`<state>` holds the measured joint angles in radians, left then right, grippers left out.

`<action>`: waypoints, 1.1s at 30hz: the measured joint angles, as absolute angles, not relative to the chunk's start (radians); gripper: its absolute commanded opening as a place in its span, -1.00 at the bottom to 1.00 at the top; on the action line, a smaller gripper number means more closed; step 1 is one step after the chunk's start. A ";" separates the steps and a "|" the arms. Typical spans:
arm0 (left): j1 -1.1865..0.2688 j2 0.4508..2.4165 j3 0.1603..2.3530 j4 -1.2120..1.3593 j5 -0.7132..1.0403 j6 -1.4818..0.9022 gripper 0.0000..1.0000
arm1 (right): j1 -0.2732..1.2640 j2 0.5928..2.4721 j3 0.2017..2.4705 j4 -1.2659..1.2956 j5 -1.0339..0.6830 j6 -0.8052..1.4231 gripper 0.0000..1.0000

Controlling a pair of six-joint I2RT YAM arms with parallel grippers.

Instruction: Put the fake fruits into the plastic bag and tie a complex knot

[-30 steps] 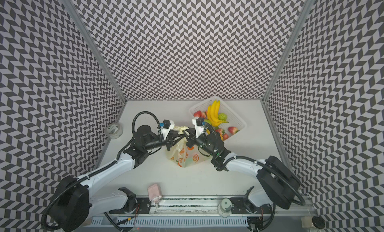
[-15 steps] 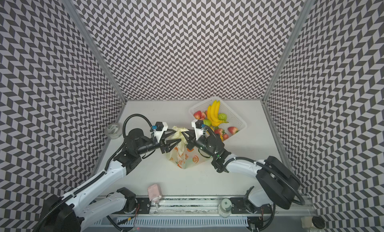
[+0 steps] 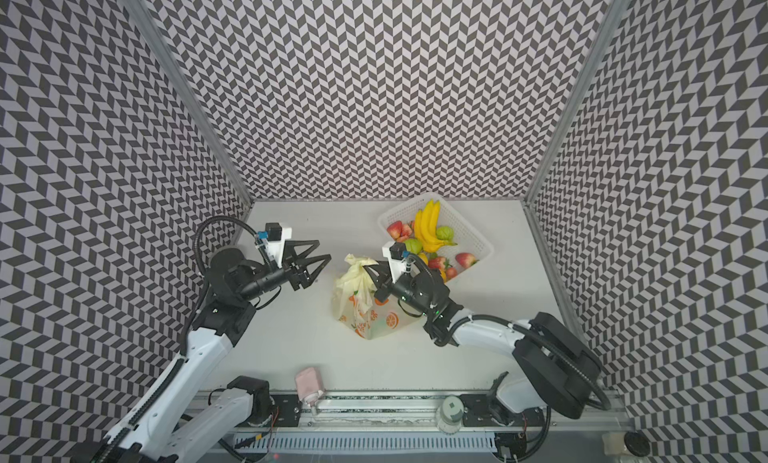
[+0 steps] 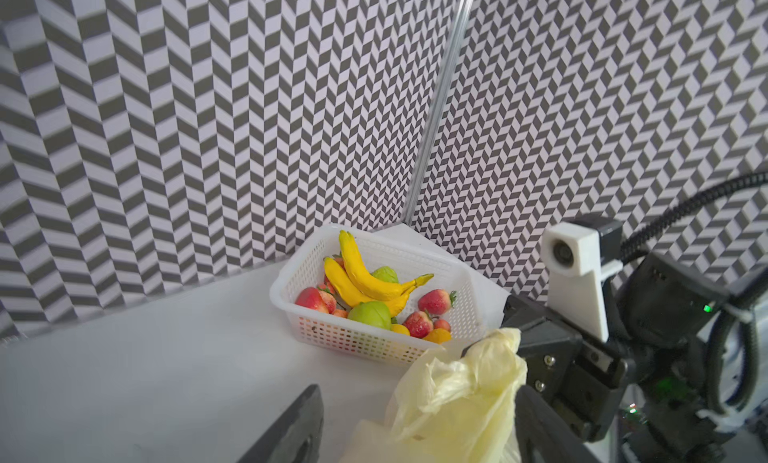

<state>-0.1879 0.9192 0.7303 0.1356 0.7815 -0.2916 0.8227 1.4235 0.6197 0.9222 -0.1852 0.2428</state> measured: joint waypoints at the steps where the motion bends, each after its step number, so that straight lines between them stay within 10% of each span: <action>1: -0.186 0.945 0.744 0.134 0.794 -0.334 0.15 | 0.823 1.421 0.619 0.922 -0.187 0.240 -1.00; 14: -0.247 1.143 0.747 0.218 0.957 -0.649 0.12 | 0.823 1.411 0.618 0.922 -0.198 0.226 -1.00; 33: -0.328 1.217 0.748 0.262 0.947 -0.675 -0.47 | 0.823 1.410 0.617 0.922 -0.202 0.226 -1.00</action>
